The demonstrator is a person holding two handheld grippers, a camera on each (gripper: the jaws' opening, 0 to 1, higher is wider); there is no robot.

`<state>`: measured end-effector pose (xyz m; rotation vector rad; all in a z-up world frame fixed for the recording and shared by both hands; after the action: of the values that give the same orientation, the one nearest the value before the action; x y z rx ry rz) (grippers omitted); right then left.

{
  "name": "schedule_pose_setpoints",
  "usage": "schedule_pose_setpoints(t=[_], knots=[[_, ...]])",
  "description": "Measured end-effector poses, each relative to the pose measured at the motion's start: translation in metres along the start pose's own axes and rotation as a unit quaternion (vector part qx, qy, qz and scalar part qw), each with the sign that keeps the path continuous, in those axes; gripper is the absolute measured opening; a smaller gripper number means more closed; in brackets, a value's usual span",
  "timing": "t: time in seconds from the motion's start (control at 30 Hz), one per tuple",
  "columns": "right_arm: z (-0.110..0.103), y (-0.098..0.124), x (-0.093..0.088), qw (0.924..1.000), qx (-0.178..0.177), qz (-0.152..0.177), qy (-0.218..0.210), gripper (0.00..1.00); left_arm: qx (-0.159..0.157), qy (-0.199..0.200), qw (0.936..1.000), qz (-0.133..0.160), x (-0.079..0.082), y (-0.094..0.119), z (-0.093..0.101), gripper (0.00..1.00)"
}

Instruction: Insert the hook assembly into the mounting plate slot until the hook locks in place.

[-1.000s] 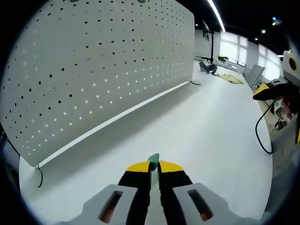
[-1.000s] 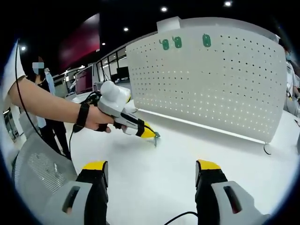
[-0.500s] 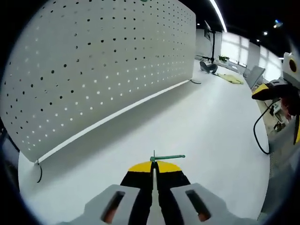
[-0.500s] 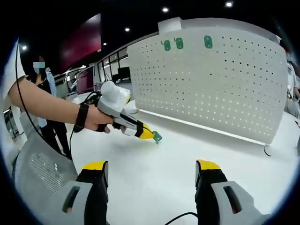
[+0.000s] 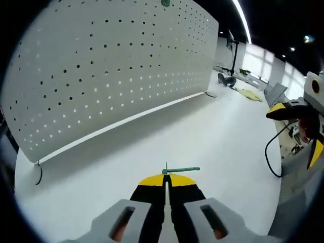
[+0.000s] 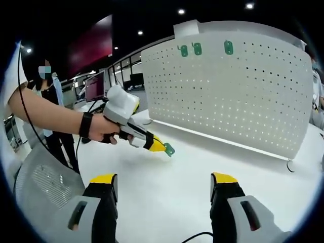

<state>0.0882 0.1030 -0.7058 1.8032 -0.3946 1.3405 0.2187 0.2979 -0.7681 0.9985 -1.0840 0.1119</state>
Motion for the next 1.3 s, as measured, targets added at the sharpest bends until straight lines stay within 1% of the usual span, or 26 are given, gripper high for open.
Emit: schedule_pose_setpoints(t=[0.3, 0.4, 0.53, 0.6, 0.63, 0.73, 0.8, 0.93, 1.0, 1.07, 1.2, 1.3], knots=[[-0.004, 0.001, 0.003, 0.9999, 0.005, 0.007, 0.006, 0.74, -0.005, 0.014, 0.9998, 0.014, 0.005, 0.012, 0.007, 0.01], [-0.005, 0.001, 0.005, 0.9999, 0.007, 0.008, 0.011, 0.73, -0.006, 0.032, 0.9993, 0.018, 0.007, 0.016, 0.011, 0.01], [-0.006, 0.001, 0.008, 0.9997, 0.011, 0.012, 0.016, 0.72, -0.014, 0.029, 0.9992, 0.024, 0.009, 0.020, 0.018, 0.01], [-0.005, 0.002, 0.010, 0.9997, 0.011, 0.012, 0.019, 0.72, -0.014, 0.038, 0.9989, 0.023, 0.009, 0.022, 0.019, 0.01], [-0.005, 0.003, 0.011, 0.9997, 0.011, 0.014, 0.020, 0.71, -0.015, 0.043, 0.9986, 0.028, 0.009, 0.024, 0.020, 0.01], [-0.004, 0.003, 0.012, 0.9995, 0.012, 0.016, 0.025, 0.70, -0.018, 0.040, 0.9987, 0.026, 0.010, 0.028, 0.024, 0.01], [-0.004, 0.003, 0.013, 0.9995, 0.014, 0.014, 0.027, 0.69, -0.022, 0.044, 0.9984, 0.028, 0.011, 0.030, 0.028, 0.01], [-0.005, 0.003, 0.017, 0.9990, 0.021, 0.021, 0.032, 0.65, -0.026, 0.046, 0.9980, 0.033, 0.012, 0.035, 0.034, 0.01], [-0.007, 0.002, 0.018, 0.9988, 0.024, 0.024, 0.036, 0.64, -0.029, 0.047, 0.9980, 0.031, 0.012, 0.037, 0.037, 0.01], [-0.009, 0.002, 0.019, 0.9986, 0.026, 0.025, 0.039, 0.62, -0.029, 0.046, 0.9981, 0.029, 0.012, 0.039, 0.039, 0.01], [-0.010, 0.001, 0.020, 0.9983, 0.032, 0.028, 0.041, 0.60, -0.033, 0.058, 0.9971, 0.037, 0.013, 0.046, 0.043, 0.01], [-0.012, 0.000, 0.021, 0.9977, 0.037, 0.030, 0.047, 0.58, -0.034, 0.056, 0.9972, 0.037, 0.013, 0.051, 0.046, 0.01]])
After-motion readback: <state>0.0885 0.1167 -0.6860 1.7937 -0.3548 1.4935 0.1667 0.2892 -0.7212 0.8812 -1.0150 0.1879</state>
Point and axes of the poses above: the point that each gripper's makers call its tool centre point, and the gripper's own axes: y roughly backward along the fingers, z roughly to its right, x roughly out of its top, the point moved 8 cm from there along y, roughly backward along the fingers, and after that the axes turned 1 degree about -z, right-handed, at the moved point
